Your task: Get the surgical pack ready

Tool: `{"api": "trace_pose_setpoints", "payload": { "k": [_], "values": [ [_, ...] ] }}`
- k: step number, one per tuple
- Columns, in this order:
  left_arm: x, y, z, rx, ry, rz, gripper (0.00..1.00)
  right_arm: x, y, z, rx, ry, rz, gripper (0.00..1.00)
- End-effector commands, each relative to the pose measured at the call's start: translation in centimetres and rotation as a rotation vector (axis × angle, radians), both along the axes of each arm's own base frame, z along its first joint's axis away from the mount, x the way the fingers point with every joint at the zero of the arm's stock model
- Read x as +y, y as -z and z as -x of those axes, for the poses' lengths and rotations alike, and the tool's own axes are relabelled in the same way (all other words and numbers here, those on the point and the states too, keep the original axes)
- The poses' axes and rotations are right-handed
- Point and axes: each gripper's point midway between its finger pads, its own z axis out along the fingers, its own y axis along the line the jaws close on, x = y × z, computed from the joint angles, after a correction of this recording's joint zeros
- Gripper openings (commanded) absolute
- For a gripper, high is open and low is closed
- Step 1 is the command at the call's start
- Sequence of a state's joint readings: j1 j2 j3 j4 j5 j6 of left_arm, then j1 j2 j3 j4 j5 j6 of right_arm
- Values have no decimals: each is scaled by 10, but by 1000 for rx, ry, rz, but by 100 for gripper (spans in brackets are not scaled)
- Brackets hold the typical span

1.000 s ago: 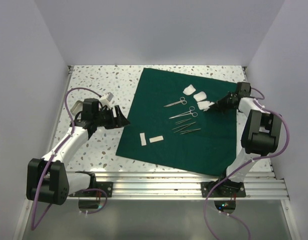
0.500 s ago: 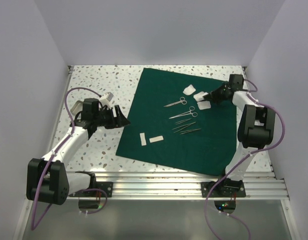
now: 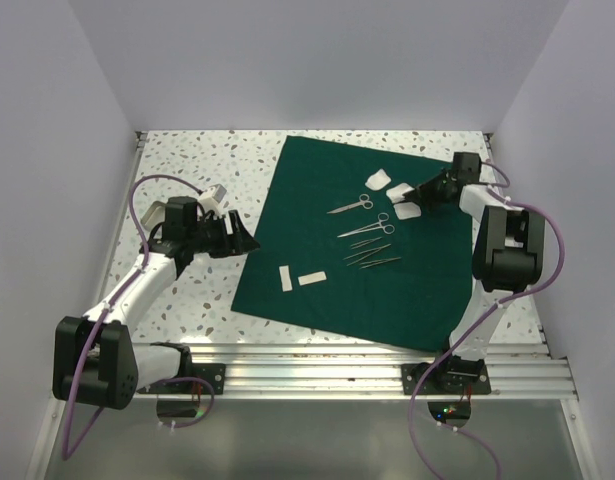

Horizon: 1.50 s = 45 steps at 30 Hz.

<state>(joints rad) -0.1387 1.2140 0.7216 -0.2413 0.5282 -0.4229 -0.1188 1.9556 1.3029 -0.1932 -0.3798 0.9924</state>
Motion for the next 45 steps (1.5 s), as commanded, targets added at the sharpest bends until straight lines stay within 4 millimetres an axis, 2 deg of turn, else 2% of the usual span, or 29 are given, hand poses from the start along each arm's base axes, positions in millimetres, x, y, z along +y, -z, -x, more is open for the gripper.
{"api": "trace_pose_setpoints", "payload": {
  "k": [1,28,45],
  "values": [
    [-2,-1,-4,-31,21,-1,72,-7,4,-5,-13,41,21,0],
    [-2,1,-5,-27,33,-9,72,-10,32,12,52,64,32,0],
    [-3,2,-6,-26,39,-6,72,-6,38,24,96,56,48,0]
  ]
}}
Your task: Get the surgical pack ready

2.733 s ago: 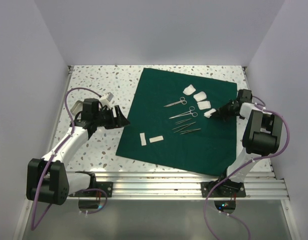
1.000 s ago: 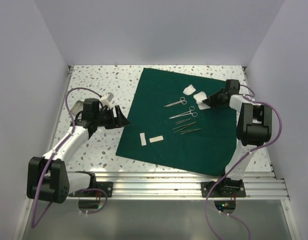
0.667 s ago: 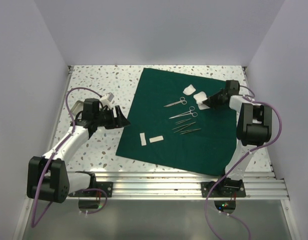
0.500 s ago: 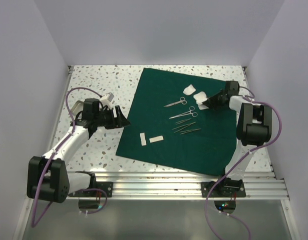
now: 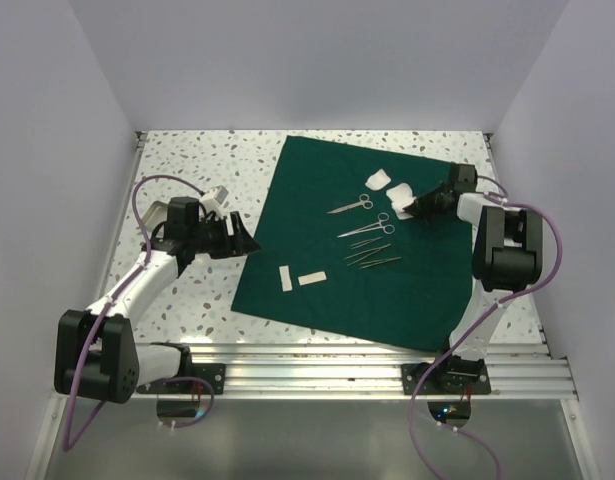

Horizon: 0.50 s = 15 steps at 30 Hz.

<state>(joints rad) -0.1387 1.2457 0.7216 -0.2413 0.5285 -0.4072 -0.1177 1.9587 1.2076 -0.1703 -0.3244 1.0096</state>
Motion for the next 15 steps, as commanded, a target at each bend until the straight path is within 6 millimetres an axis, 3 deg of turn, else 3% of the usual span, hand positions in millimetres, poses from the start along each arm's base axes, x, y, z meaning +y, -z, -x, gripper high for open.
{"api": "trace_pose_setpoints", "payload": {
  "k": [1,6,15],
  "values": [
    [-3,-7,-6,-49,28,5,72,-2,3,4,19,8,27,0],
    [-4,-7,-7,-51,31,7,72,-1,2,8,27,-7,36,1],
    [-3,-6,-4,-47,31,4,72,-1,-2,23,43,-54,63,24]
  ]
}}
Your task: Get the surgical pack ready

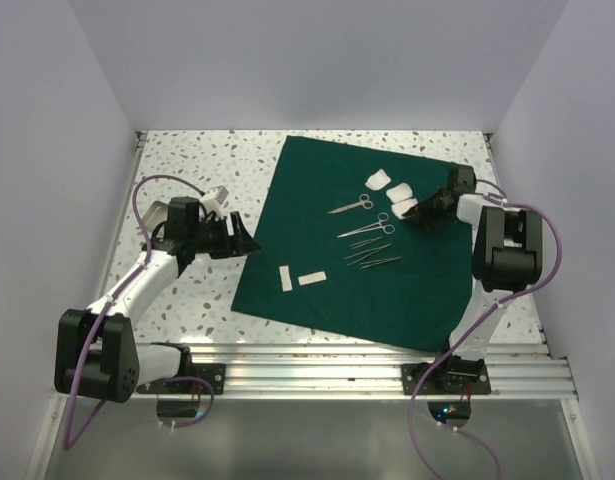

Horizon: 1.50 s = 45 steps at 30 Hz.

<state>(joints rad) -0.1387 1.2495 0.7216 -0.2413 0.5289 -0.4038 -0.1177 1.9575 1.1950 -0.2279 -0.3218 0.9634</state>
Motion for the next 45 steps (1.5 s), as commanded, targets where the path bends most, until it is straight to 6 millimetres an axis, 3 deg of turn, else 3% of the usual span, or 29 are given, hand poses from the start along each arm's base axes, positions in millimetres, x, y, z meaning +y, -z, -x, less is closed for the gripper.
{"api": "trace_pose_setpoints", "payload": {
  "k": [1,9,19,26,45],
  "values": [
    [-3,-7,-4,-48,29,6,72,-2,-13,8,-15,-22,43,26],
    [-4,-6,-4,-45,30,12,72,-3,-8,9,-11,-33,55,37],
    [-3,-5,-2,-41,27,9,72,-16,-9,1,-9,-46,111,37],
    [-3,-6,-3,-42,27,9,72,-17,3,2,3,-50,117,36],
    [-4,-8,-1,-45,20,19,72,-20,9,-21,-39,-15,108,33]
  ]
}}
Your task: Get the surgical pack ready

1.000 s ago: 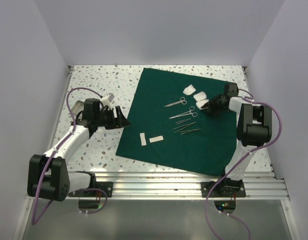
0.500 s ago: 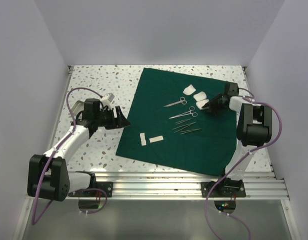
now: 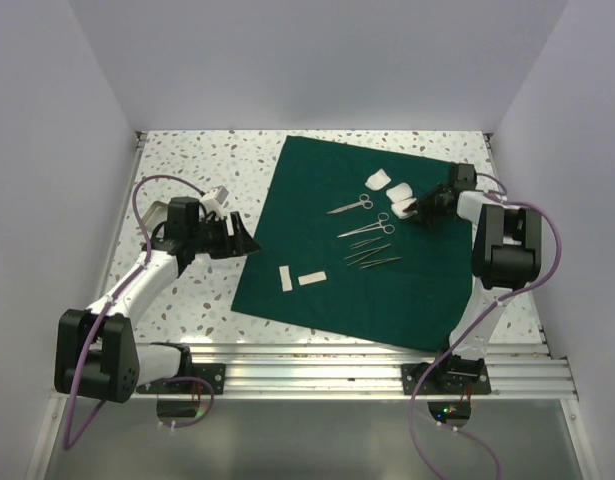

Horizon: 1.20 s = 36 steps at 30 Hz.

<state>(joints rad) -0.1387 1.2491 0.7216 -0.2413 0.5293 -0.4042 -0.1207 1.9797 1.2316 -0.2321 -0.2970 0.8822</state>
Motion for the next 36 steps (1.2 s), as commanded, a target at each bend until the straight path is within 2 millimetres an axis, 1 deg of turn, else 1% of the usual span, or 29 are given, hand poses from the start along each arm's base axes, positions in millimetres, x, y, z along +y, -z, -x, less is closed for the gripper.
{"api": "trace_pose_setpoints", "payload": {
  "k": [1,7,11,15,17,21,22,23,26,27,29,30,31,32,33,34,36],
  "values": [
    [-4,-6,0,-37,19,19,72,-12,10,-13,-7,33,42,33],
    [-4,-6,1,-36,17,21,72,-13,10,-16,-12,32,47,33],
    [-4,-7,1,-37,17,23,72,-12,10,-16,-11,28,47,29],
    [-4,-7,1,-37,16,22,72,-12,10,-9,-2,20,53,21],
    [-4,-7,0,-41,17,22,72,-11,10,-7,0,16,52,20],
    [-4,-8,-1,-42,17,22,72,-10,10,-7,-1,12,49,15],
    [-4,-8,-1,-39,18,23,72,-11,9,-8,-3,12,47,10],
    [-4,-8,-2,-41,17,22,72,-10,8,-9,-3,9,45,8],
    [-5,-11,-5,-43,18,27,74,-9,0,-13,-16,-5,43,0],
    [-6,-14,-7,-50,23,30,77,-9,-4,-13,-20,-9,43,0],
    [-8,-15,-8,-46,30,36,79,-8,-13,-14,-30,-30,47,0],
    [-9,-18,-10,-55,29,42,82,-7,-16,-12,-27,-44,49,0],
    [-9,-20,-11,-60,30,47,83,-7,-25,-13,-44,-50,53,0],
    [-10,-23,-13,-67,30,51,83,-6,-30,-13,-49,-57,53,0],
    [-11,-26,-14,-71,31,61,85,-5,-32,-9,-41,-64,49,0],
    [-12,-28,-15,-77,29,65,86,-3,-43,-7,-62,-81,47,0],
    [-13,-32,-17,-82,25,80,90,-1,-51,0,-68,-107,56,0]
  ]
}}
